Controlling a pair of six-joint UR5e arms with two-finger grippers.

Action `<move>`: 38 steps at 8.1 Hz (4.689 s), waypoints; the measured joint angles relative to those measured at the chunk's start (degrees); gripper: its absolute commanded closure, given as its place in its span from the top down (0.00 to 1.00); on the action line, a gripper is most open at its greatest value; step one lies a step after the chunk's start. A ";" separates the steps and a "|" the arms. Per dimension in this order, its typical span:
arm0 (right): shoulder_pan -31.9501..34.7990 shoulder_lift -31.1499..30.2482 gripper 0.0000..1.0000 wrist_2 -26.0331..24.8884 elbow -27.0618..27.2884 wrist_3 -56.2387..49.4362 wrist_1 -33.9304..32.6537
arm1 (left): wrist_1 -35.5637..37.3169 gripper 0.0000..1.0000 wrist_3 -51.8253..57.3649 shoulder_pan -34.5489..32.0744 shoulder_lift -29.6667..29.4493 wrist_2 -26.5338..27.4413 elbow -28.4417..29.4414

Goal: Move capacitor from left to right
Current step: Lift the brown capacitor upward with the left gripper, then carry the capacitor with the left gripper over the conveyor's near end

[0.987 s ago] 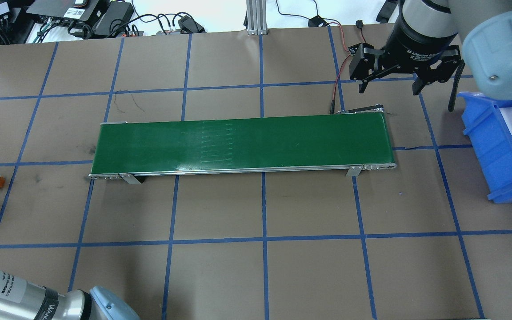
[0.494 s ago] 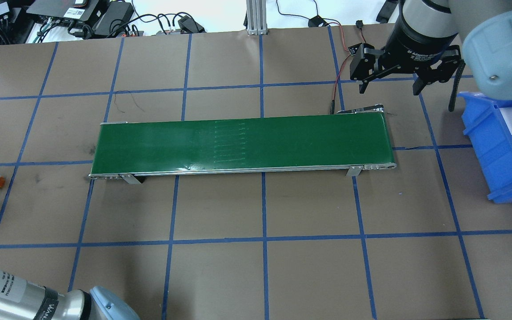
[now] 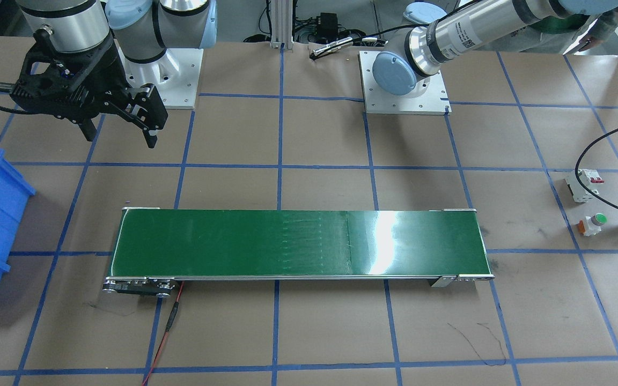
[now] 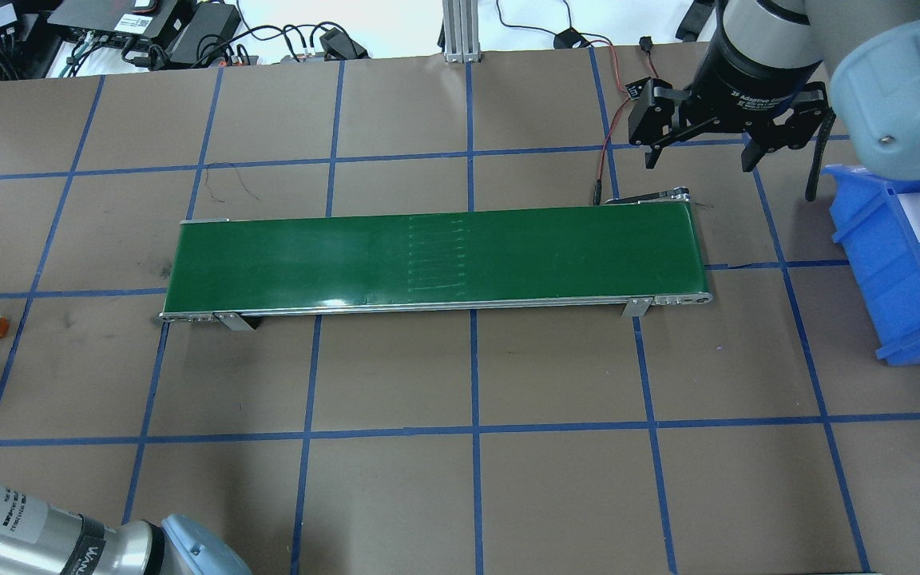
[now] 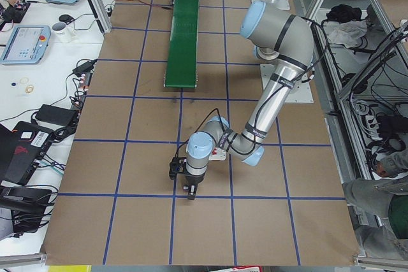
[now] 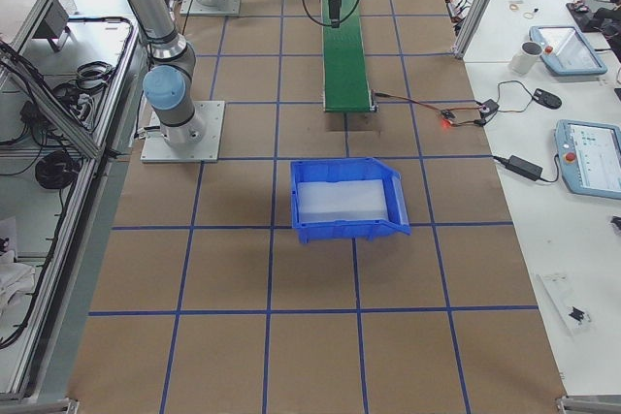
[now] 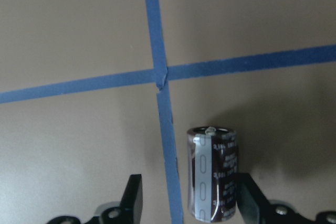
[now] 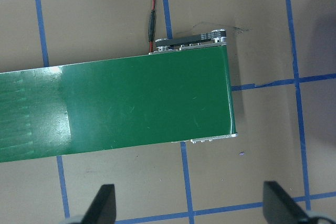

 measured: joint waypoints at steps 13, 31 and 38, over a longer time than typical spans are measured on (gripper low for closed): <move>-0.01 0.00 1.00 0.11 0.06 0.00 -0.08 | 1.38 0.58 -6.70 -0.07 -1.47 -2.10 0.42; 0.02 0.00 1.00 0.03 0.06 0.00 -0.34 | -26.10 0.00 -25.45 -15.05 25.12 9.47 -1.81; 0.00 0.00 1.00 0.02 0.05 0.00 -0.26 | -34.73 0.17 -52.76 -32.86 26.75 11.46 -2.72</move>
